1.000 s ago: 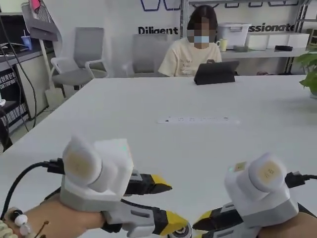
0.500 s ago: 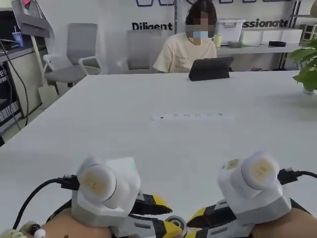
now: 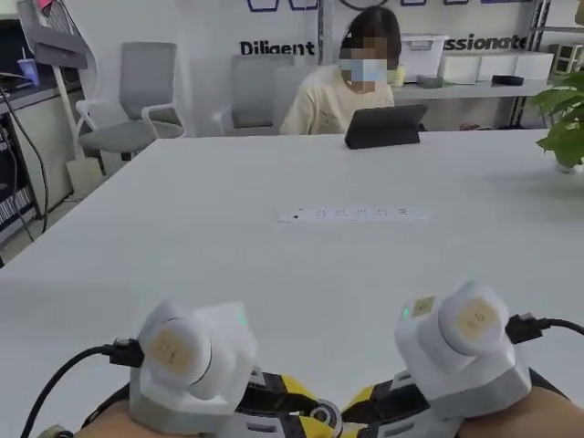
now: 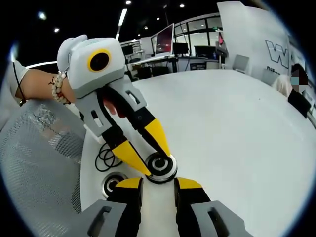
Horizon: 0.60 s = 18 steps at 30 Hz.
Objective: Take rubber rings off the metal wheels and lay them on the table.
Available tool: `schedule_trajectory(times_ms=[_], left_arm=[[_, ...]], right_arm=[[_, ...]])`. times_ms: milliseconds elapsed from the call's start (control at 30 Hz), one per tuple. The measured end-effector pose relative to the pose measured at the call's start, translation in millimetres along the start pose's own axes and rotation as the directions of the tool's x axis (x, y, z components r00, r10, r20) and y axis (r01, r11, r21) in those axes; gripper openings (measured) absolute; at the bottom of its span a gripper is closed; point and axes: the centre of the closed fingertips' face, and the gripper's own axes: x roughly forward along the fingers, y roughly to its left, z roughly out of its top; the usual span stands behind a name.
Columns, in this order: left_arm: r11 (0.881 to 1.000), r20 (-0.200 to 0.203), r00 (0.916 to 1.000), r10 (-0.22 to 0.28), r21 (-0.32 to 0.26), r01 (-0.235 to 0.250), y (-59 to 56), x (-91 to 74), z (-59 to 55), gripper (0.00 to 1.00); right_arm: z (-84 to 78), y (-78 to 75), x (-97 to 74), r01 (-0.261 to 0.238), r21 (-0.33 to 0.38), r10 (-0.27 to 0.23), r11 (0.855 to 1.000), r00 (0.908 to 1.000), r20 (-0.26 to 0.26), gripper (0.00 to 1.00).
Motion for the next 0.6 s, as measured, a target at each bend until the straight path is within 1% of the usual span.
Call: schedule_trajectory(times_ms=[200, 400, 467, 533, 600], left_arm=[[1.0, 0.001, 0.9999, 0.017, -0.011, -0.017, 2.6, -0.7, -0.6, 0.08], [1.0, 0.004, 0.9999, 0.014, -0.003, -0.014, 2.0, -0.8, -0.9, 0.08], [1.0, 0.008, 0.9999, 0.014, -0.006, -0.014, 2.1, -1.0, -0.9, 0.08], [1.0, 0.012, 0.9998, 0.015, -0.009, -0.015, 2.1, -1.1, -0.9, 0.08], [1.0, 0.015, 0.9997, 0.016, -0.01, -0.016, 2.0, -1.2, -1.0, 0.08]], right_arm=[[0.5, -1.1, -0.1, 0.005, 0.002, -0.005, 1.0, 1.0, 0.004, 0.23], [0.8, -0.8, 1.8, 0.003, 0.001, -0.003, 1.0, 1.0, 0.008, 0.22], [-0.3, -2.7, 1.0, 0.011, -0.016, -0.011, 1.0, 0.9999, 0.0, 0.19], [0.3, -1.4, 1.0, 0.004, -0.009, -0.004, 1.0, 1.0, 0.004, 0.18], [0.0, -1.7, 0.2, 0.003, -0.027, -0.003, 1.0, 1.0, 0.005, 0.17]])
